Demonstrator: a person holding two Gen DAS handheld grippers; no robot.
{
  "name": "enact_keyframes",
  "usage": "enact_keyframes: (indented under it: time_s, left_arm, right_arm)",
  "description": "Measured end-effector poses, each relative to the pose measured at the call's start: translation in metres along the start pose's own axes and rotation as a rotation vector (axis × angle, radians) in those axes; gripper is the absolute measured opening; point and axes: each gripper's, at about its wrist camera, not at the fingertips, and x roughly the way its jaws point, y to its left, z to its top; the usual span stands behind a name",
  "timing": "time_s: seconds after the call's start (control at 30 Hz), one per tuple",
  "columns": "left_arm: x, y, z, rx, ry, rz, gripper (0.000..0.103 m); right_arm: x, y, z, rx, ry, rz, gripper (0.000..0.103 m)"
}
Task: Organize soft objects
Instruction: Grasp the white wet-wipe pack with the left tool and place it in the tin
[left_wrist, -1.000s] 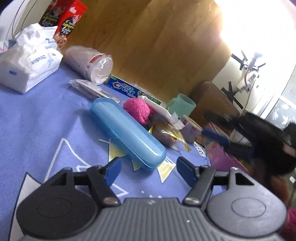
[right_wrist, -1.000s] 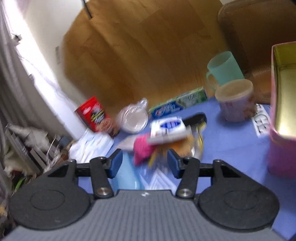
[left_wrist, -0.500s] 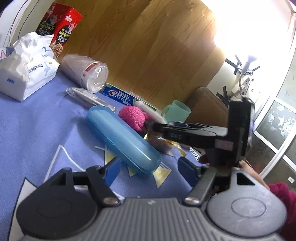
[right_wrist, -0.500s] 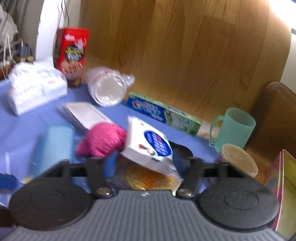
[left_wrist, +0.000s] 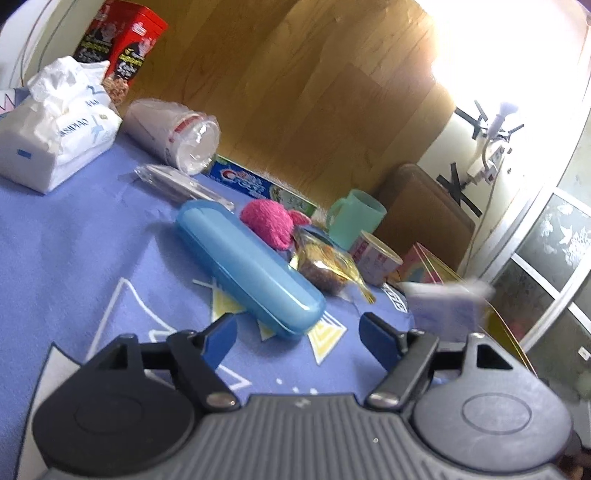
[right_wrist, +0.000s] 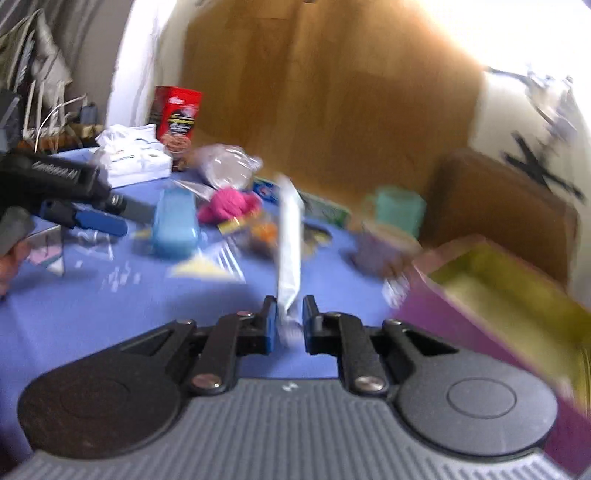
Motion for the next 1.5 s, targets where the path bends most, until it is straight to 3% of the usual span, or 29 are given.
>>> enact_keyframes:
  time_s: [0.17,0.3,0.5,0.57,0.63,0.7,0.83,0.9,0.97,1.03,1.13,1.33,1.5]
  left_arm:
    - [0.013,-0.03,-0.005,0.063,0.067,-0.092,0.083]
    - [0.036,-0.079,-0.016,0.146,0.176,-0.221,0.083]
    - [0.047,-0.121,-0.028,0.168,0.289,-0.32,0.083]
    - [0.048,-0.128,-0.034,0.185,0.323,-0.313,0.083]
    - [0.056,-0.135,-0.041,0.194,0.39,-0.312,0.083]
    - [0.062,-0.141,-0.051,0.211,0.448,-0.308,0.083]
    - [0.073,-0.153,-0.068,0.266,0.5,-0.293,0.083]
    - [0.076,-0.161,-0.074,0.318,0.481,-0.279,0.083]
    - [0.08,-0.168,-0.077,0.343,0.479,-0.281,0.076]
    - [0.08,-0.174,-0.077,0.356,0.473,-0.253,0.076]
    - [0.074,-0.183,-0.069,0.381,0.431,-0.257,0.076]
    - [0.067,-0.22,-0.032,0.447,0.301,-0.33,0.076]
    - [0.093,-0.259,-0.005,0.516,0.203,-0.356,0.076]
  right_arm:
    - [-0.047,-0.039,-0.041,0.286,0.018,-0.084,0.026]
    - [-0.07,-0.055,-0.059,0.352,-0.01,-0.184,0.05]
    - [-0.08,-0.061,-0.069,0.404,-0.011,-0.09,0.054]
    - [-0.081,-0.06,-0.073,0.403,-0.012,-0.062,0.058]
    - [-0.087,-0.056,-0.076,0.42,-0.025,0.016,0.076]
    - [-0.088,-0.049,-0.076,0.406,-0.026,0.073,0.084]
    - [-0.075,-0.029,-0.075,0.276,0.012,0.102,0.084]
    - [-0.065,-0.016,-0.077,0.205,0.048,0.072,0.084]
    - [-0.056,-0.011,-0.079,0.175,0.042,0.057,0.084]
    - [-0.052,-0.013,-0.076,0.196,0.031,0.084,0.078]
    - [-0.053,-0.016,-0.071,0.226,0.006,0.058,0.071]
    - [-0.076,-0.026,-0.049,0.206,-0.147,-0.048,0.071]
    - [-0.072,-0.057,-0.023,0.179,-0.261,-0.173,0.071]
